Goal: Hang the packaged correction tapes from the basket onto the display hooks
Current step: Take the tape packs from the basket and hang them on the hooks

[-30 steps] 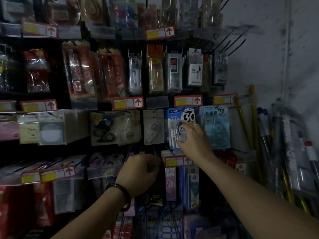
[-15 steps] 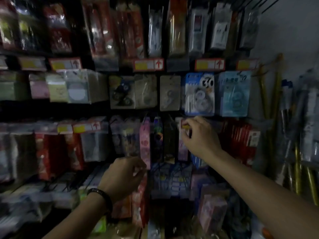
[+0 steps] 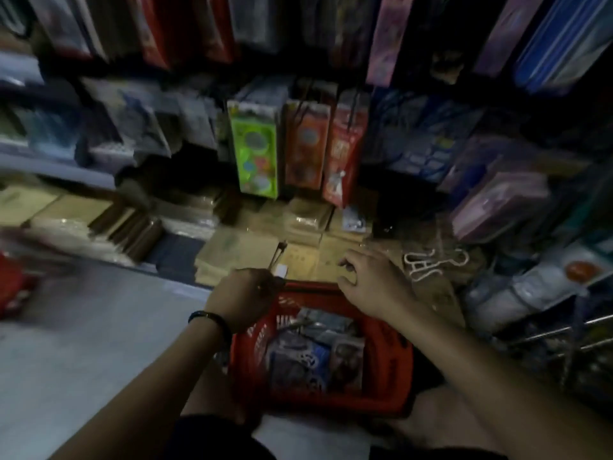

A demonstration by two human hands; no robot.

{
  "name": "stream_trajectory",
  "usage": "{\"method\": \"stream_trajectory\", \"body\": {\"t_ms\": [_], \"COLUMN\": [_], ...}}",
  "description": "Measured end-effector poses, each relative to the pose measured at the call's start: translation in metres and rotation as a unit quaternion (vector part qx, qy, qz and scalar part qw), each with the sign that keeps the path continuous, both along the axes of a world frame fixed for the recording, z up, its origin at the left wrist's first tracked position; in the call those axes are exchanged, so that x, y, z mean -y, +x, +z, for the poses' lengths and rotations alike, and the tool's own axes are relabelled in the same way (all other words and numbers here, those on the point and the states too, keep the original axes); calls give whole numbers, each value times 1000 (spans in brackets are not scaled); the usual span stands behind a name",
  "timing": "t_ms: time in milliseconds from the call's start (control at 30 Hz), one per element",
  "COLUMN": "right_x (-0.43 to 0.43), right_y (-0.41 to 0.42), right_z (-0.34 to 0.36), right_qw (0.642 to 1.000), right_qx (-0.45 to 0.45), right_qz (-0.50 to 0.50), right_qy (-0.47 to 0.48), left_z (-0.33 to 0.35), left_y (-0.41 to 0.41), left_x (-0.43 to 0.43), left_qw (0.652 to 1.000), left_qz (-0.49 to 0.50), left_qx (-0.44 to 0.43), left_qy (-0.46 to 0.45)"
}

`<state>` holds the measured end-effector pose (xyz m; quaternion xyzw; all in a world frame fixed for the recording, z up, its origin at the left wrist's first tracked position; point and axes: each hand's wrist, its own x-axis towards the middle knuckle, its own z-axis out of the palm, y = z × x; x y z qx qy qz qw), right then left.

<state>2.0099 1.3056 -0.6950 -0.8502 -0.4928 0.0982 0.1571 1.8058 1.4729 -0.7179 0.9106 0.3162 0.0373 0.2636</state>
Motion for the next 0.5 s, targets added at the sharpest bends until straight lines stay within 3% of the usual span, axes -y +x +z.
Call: {"method": "stream_trajectory", "body": {"t_ms": [267, 367, 500], "right_x": [-10, -8, -9], "right_y": [-37, -49, -51], "right_z": [-180, -240, -304], "right_qw": [971, 932, 880], "right_qx": [-189, -293, -355], "right_qz": [-71, -128, -270], "right_qy": [-132, -170, -165], "left_z": [-114, -148, -177], "left_y": [7, 6, 7], "left_x": [11, 18, 19], "left_qw": [990, 981, 964], "left_qz": [39, 39, -7], "left_qx": [-96, -132, -210], "left_qy": [-94, -133, -162]}}
